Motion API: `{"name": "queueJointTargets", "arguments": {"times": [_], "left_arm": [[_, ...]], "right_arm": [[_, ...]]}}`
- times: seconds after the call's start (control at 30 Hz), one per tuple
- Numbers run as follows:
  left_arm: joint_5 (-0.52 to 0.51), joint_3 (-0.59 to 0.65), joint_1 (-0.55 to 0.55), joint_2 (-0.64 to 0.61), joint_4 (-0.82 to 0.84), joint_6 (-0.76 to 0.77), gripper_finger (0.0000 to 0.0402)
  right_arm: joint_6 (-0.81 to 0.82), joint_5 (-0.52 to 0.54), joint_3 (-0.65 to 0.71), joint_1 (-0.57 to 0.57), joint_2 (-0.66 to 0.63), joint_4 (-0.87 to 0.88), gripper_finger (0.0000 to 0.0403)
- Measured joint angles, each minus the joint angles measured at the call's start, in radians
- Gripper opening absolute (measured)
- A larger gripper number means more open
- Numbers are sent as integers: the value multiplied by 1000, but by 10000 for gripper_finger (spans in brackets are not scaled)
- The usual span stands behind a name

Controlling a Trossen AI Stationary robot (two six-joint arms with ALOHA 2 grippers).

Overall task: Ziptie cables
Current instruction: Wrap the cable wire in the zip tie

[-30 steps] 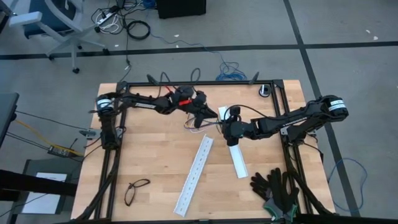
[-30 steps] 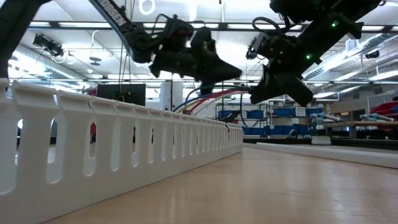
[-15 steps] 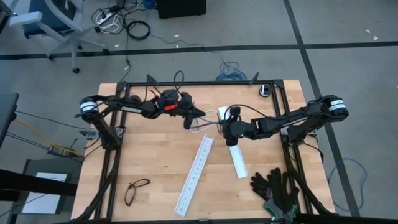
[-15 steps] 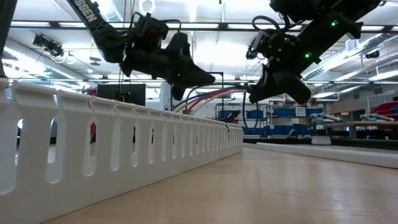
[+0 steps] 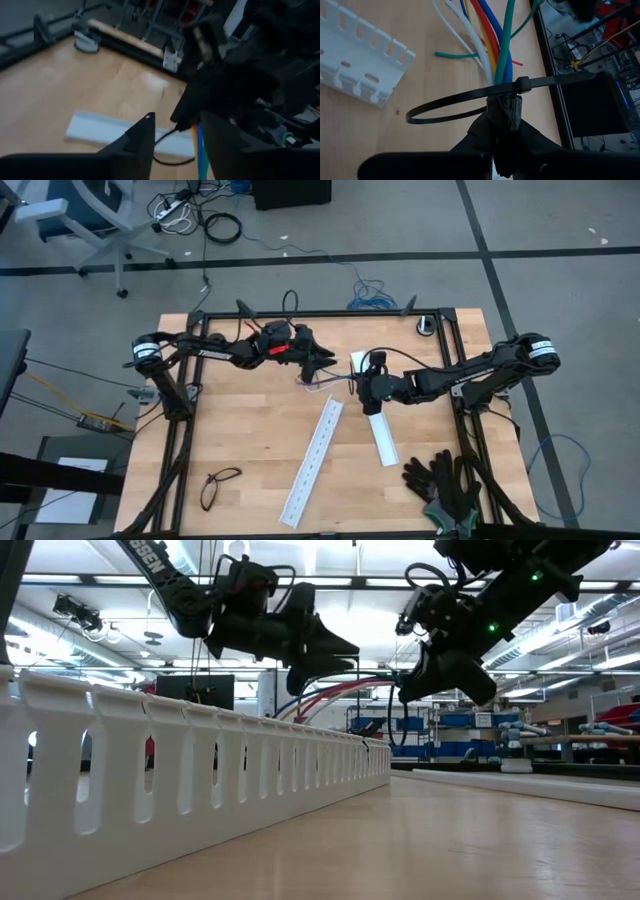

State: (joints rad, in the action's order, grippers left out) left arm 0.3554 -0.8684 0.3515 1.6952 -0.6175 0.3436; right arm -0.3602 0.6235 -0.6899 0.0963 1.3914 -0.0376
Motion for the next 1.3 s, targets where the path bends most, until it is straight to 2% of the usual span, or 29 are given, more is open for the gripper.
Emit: {"name": "queueJointTargets", "arguments": {"times": [0.17, 0.5, 0.8, 1.0, 1.17, 1.3], "left_arm": [[-22, 0, -5, 2, 0, 29, 157], [43, -21, -18, 110, -163, 106, 157], [61, -108, -25, 160, -169, 107, 153], [76, -109, -25, 161, -154, 105, 113], [78, -109, -25, 161, -133, 53, 25], [79, -110, -25, 161, -132, 28, 2]], "right_arm": [[-37, -12, 0, -1, 0, -61, 17], [-107, -108, 0, -59, 0, -175, 17], [-112, -156, 0, -105, 0, -179, 17], [-111, -156, 0, -113, 0, -176, 17], [-112, -155, 0, -113, 1, -181, 17], [-93, -142, 0, -113, 2, -171, 17]]}}
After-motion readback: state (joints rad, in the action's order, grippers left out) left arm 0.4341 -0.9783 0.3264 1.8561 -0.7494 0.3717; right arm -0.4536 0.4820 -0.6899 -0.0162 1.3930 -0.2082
